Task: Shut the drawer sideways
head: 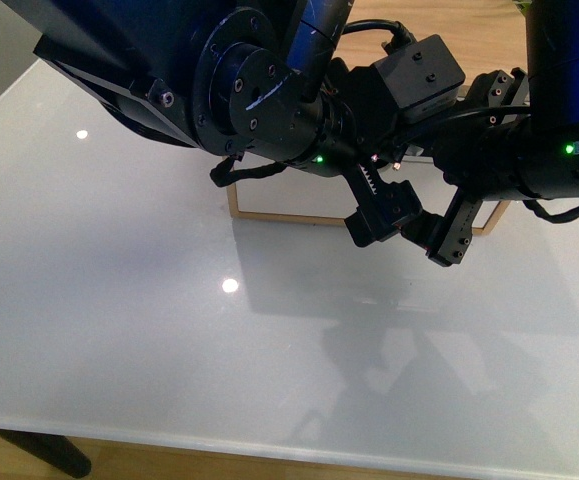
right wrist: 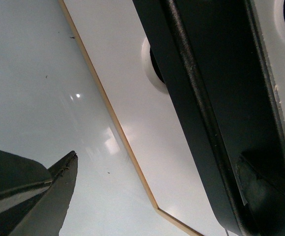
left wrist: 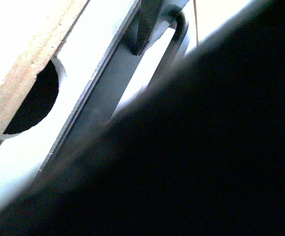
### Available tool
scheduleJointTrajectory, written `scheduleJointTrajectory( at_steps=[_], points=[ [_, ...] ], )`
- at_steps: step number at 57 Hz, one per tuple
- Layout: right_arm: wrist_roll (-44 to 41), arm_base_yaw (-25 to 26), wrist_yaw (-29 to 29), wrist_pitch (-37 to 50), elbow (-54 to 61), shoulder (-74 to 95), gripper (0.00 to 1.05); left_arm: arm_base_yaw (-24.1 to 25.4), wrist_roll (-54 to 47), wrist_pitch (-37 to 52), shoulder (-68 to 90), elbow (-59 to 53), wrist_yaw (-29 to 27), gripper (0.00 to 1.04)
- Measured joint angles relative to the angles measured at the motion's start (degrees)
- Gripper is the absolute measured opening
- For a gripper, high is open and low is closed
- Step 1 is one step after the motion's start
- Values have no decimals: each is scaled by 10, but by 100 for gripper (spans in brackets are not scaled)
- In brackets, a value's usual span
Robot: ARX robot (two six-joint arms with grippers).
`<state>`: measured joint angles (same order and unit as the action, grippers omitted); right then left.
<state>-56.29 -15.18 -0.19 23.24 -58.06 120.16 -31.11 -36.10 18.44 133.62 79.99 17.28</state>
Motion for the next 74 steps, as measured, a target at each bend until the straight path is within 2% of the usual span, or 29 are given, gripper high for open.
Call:
scheduleJointTrajectory(
  at_steps=[15, 37, 41, 44, 49, 54, 55, 58, 61, 66, 74],
  points=[
    [-12, 3, -6, 1, 60, -60, 96, -2, 19, 35, -52, -65, 3, 96],
    [52, 20, -10, 47, 222, -238, 96, 9, 109, 115, -221, -235, -14, 96],
    [89, 23, 12, 69, 266, -301, 96, 20, 161, 148, -281, -282, -38, 96],
    [126, 26, 50, 86, 296, -351, 96, 35, 204, 166, -332, -316, -52, 96],
    [176, 27, 109, 91, 331, -421, 96, 59, 248, 169, -404, -357, -76, 96],
    [256, 7, 175, 68, 367, -524, 95, 101, 299, 160, -510, -414, -107, 96],
    [276, 6, 169, 91, 377, -531, 93, 103, 305, 164, -523, -425, -126, 95],
    [383, 12, 138, 204, 417, -552, 81, 104, 331, 242, -556, -468, -268, 83],
    [462, 24, 122, 251, 447, -576, 69, 116, 344, 283, -588, -512, -340, 71],
    [523, 46, 107, 247, 477, -614, 51, 147, 353, 293, -628, -570, -336, 53],
    [549, 70, 78, 218, 511, -674, 23, 180, 356, 295, -689, -638, -297, 25]
  ],
)
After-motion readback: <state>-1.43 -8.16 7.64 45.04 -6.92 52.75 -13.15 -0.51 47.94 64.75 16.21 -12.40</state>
